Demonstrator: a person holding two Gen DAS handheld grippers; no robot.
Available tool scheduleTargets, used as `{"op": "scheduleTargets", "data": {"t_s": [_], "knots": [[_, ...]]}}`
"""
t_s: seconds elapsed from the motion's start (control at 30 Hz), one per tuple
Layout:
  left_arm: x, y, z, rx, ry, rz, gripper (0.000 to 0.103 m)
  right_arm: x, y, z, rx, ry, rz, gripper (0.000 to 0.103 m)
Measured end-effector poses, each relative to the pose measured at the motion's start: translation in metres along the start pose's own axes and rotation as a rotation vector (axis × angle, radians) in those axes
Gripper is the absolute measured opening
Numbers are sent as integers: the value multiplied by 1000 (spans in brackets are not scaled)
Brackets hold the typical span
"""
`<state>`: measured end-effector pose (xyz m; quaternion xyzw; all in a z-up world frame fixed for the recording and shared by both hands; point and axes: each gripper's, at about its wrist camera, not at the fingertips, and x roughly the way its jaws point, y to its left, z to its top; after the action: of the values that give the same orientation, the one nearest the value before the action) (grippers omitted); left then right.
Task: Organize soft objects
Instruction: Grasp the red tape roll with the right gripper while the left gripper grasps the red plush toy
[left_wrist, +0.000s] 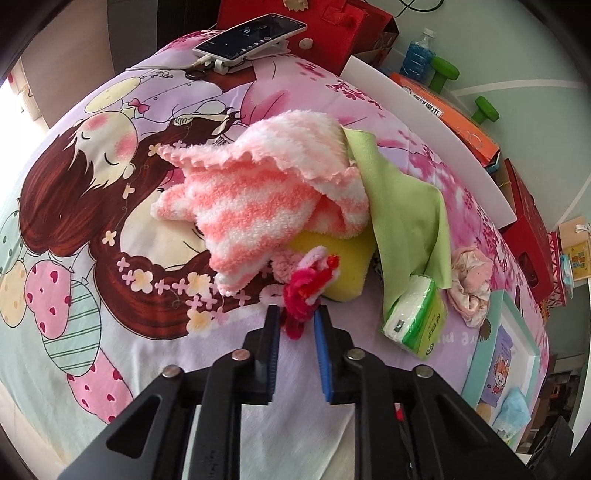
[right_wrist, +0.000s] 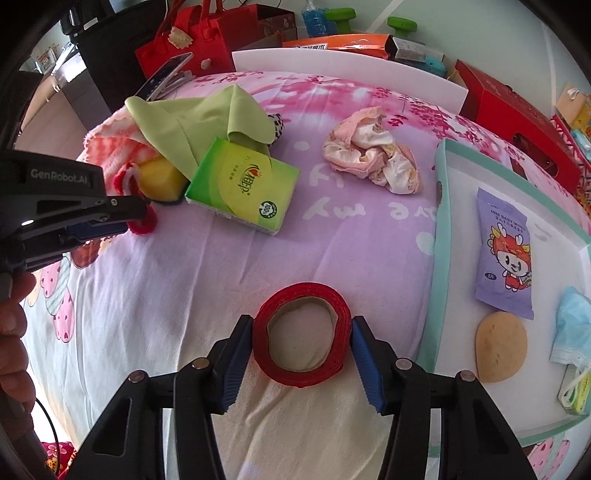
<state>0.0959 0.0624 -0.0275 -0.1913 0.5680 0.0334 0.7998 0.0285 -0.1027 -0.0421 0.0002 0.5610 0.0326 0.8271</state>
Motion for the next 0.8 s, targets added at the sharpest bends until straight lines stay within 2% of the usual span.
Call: {"op": "scheduleTargets", "data": {"t_s": [0.13, 0.47, 0.8], "knots": [[0, -1, -1, 6, -2, -8, 11, 1, -2, 1, 3, 0, 5, 56], [-10, -1, -2, 8, -26, -36, 9, -7, -4, 1, 21, -17, 10, 56], [-40, 0, -6, 17, -86, -75, 7, -37, -17, 4, 80, -124, 62, 56]]}}
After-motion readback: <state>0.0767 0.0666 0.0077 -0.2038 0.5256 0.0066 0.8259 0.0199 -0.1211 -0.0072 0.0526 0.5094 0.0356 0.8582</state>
